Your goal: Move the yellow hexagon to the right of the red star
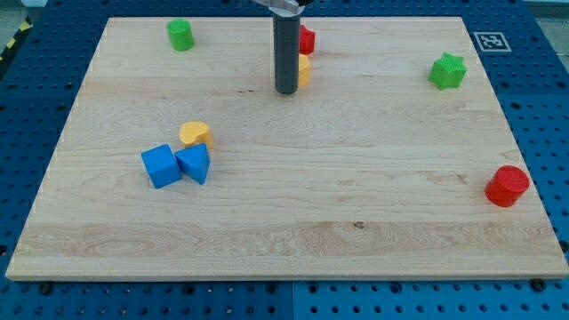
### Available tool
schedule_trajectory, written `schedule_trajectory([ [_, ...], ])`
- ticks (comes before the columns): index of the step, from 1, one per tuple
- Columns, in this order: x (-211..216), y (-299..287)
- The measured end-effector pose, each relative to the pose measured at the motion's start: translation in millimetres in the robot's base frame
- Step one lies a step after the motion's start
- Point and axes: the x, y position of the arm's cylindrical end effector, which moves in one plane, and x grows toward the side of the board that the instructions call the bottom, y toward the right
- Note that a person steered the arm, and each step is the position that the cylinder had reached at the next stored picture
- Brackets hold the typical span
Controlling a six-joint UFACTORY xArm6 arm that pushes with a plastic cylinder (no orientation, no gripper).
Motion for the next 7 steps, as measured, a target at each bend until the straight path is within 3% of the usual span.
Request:
schedule_trajectory([
  [1,15.3,-41.8],
  [2,3.3,-58.0],
  [4,-29.5,2.2],
  [6,-29.4,62.7],
  [7,-20.1,61.8],
])
